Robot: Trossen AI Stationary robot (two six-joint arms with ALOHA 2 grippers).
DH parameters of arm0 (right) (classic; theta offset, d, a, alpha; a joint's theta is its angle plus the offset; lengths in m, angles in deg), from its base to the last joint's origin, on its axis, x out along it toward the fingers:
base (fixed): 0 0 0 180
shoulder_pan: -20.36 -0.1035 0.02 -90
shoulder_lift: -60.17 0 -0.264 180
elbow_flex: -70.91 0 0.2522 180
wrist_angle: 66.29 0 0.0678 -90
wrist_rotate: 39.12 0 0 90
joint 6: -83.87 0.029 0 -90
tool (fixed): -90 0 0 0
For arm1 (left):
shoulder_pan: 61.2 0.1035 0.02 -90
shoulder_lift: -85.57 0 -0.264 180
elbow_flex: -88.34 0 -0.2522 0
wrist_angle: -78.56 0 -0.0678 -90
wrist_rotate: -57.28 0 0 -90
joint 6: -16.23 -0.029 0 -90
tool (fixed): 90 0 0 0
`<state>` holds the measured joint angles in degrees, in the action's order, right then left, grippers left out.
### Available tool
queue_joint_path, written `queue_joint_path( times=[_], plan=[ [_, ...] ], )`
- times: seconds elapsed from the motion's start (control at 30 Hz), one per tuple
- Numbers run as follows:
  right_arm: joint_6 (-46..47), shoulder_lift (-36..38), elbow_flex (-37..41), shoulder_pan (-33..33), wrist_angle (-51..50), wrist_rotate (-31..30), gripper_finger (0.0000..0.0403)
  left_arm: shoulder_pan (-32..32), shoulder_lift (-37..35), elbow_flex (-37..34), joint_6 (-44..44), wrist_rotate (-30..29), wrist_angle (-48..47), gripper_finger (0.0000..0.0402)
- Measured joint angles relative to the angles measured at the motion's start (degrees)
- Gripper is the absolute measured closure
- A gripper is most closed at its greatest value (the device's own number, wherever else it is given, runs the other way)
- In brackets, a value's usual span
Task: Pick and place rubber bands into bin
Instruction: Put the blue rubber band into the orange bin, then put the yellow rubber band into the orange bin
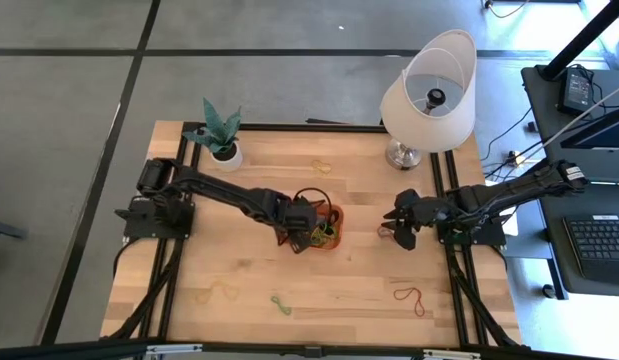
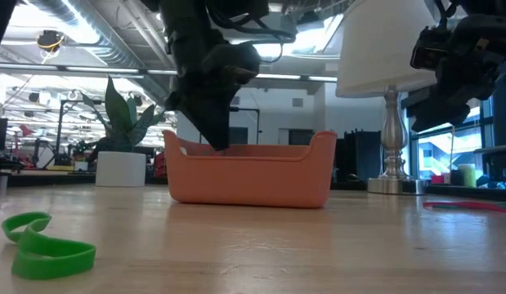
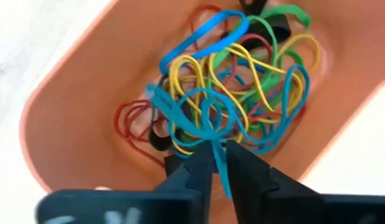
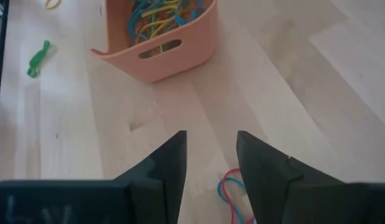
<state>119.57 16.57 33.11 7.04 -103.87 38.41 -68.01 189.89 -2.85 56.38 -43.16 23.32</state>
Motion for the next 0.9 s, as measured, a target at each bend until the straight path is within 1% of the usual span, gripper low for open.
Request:
queue_joint_path(
  times=[0.17, 0.27, 0.33, 0.43, 0.53, 0.63, 0.7, 0.8, 0.9],
  plan=[
    [0.01, -0.23, 0.02, 0.00, 0.11, -0.02, 0.0260, 0.62, 0.00, 0.00, 2.52, -0.27, 0.03, 0.0308],
    [0.07, -0.23, 0.02, 0.00, 0.14, -0.05, 0.0260, 0.94, -0.12, 0.00, 2.59, 0.06, 0.02, 0.0280],
    [0.07, -0.23, 0.02, 0.00, 0.32, -0.08, 0.0260, 1.03, -0.59, 0.00, 2.61, 0.45, 0.12, 0.0269],
    [0.04, -0.23, 0.02, 0.00, 0.93, -0.09, 0.0260, 1.34, -2.08, 0.00, 2.63, 1.63, -0.11, 0.0262],
    [0.04, -0.23, 0.04, 0.00, 2.68, -0.09, 0.0260, 1.30, -4.67, 0.00, 2.27, 1.28, -0.23, 0.0262],
    [-0.07, -0.23, 0.04, 0.00, 4.83, -0.09, 0.0260, 1.21, -7.89, 0.00, -0.60, 0.86, -0.66, 0.0271],
    [-0.79, -0.26, 0.04, 0.00, 7.13, -0.11, 0.0260, 0.85, -10.06, 0.02, -2.86, -0.48, -1.20, 0.0281],
    [-2.43, -0.29, 0.04, 0.00, 11.47, -0.11, 0.0260, 0.19, -13.19, 0.01, -6.74, -2.98, -4.04, 0.0306],
    [-4.40, -0.31, 0.04, 0.00, 16.37, -1.41, 0.0260, -0.69, -16.65, -2.08, -10.22, -4.92, -5.74, 0.0344]
  ],
)
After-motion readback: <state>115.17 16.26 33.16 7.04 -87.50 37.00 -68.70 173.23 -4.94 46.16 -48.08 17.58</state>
